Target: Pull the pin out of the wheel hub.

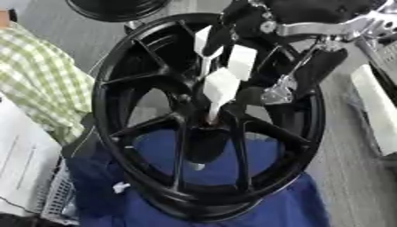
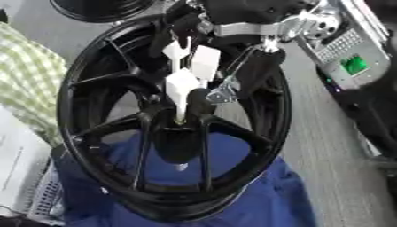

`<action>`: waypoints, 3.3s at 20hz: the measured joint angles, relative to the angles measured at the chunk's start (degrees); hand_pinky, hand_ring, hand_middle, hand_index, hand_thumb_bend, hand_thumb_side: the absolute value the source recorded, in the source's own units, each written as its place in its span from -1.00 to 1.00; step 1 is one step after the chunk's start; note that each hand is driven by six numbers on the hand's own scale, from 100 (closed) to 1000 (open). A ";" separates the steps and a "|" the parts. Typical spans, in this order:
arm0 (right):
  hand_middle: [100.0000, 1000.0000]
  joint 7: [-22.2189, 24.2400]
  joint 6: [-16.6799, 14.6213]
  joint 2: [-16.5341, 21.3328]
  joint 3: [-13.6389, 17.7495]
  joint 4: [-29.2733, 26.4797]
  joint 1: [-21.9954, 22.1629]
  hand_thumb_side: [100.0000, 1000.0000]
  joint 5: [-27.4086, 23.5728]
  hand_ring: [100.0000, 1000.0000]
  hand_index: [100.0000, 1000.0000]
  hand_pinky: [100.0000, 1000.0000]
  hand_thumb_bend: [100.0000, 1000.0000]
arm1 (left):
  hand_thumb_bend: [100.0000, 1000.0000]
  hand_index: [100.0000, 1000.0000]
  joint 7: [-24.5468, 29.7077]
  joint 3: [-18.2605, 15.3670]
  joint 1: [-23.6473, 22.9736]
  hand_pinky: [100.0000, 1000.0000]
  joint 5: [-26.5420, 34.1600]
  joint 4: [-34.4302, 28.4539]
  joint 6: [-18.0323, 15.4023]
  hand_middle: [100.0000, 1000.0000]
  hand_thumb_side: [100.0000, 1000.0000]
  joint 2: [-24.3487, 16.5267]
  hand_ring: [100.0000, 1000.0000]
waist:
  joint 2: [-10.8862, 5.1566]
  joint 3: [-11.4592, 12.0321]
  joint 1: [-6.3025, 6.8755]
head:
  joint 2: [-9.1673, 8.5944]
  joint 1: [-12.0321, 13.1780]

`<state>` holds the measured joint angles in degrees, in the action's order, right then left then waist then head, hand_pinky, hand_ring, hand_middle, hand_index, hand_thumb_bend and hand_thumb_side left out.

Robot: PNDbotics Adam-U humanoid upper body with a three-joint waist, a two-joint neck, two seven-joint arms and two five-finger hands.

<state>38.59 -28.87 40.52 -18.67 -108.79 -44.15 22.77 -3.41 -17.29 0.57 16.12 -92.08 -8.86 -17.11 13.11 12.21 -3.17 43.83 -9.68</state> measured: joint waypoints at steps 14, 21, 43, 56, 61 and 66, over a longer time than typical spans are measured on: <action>0.27 0.02 0.02 -1.48 -0.49 2.05 0.64 -0.15 4.29 -0.02 0.64 0.28 -0.61 | -0.50 0.47 -0.02 0.00 0.01 0.66 0.00 0.00 0.02 -0.06 0.48 0.03 -0.02 | 0.69 0.25 0.19 | 0.00 -1.27; 0.24 0.16 0.16 -1.95 -0.49 2.72 0.87 -0.14 5.57 -0.06 0.63 0.22 -0.62 | -0.50 0.47 -0.02 0.00 0.21 0.66 0.00 0.00 0.02 -0.07 0.48 0.04 -0.03 | 1.11 0.50 0.19 | 0.00 -1.30; 0.27 -0.14 -0.14 -2.11 -0.62 4.77 1.87 -0.13 8.22 -0.04 0.63 0.24 -0.65 | -0.51 0.46 -0.01 0.12 0.40 0.66 0.00 -0.01 0.03 -0.08 0.49 0.53 -0.05 | 2.06 0.89 0.21 | 0.00 -1.32; 0.22 -0.60 -0.60 -2.53 -0.76 6.25 2.31 -0.14 9.64 -0.06 0.60 0.22 -0.67 | -0.52 0.46 -0.02 0.15 0.40 0.66 0.00 -0.01 0.01 -0.08 0.50 0.55 -0.05 | 2.80 1.21 0.21 | 0.00 -1.59; 0.20 -0.60 -0.60 -2.54 -0.76 6.25 2.32 -0.12 9.67 -0.06 0.55 0.22 -0.68 | -0.52 0.46 -0.01 0.15 0.40 0.67 0.00 -0.01 0.02 -0.08 0.50 0.56 -0.06 | 2.85 1.21 0.20 | 0.00 -1.59; 0.18 -0.61 -0.61 -2.54 -0.76 6.55 2.34 -0.07 9.67 -0.06 0.54 0.22 -0.68 | -0.52 0.46 -0.01 0.15 0.40 0.67 0.00 -0.01 0.02 -0.08 0.50 0.56 -0.06 | 2.99 1.21 0.20 | 0.00 -1.59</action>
<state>37.98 -29.48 37.98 -19.43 -102.24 -41.81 32.44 -3.42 -17.13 0.97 16.12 -92.09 -8.85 -16.55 16.11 13.41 -2.97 43.83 -11.27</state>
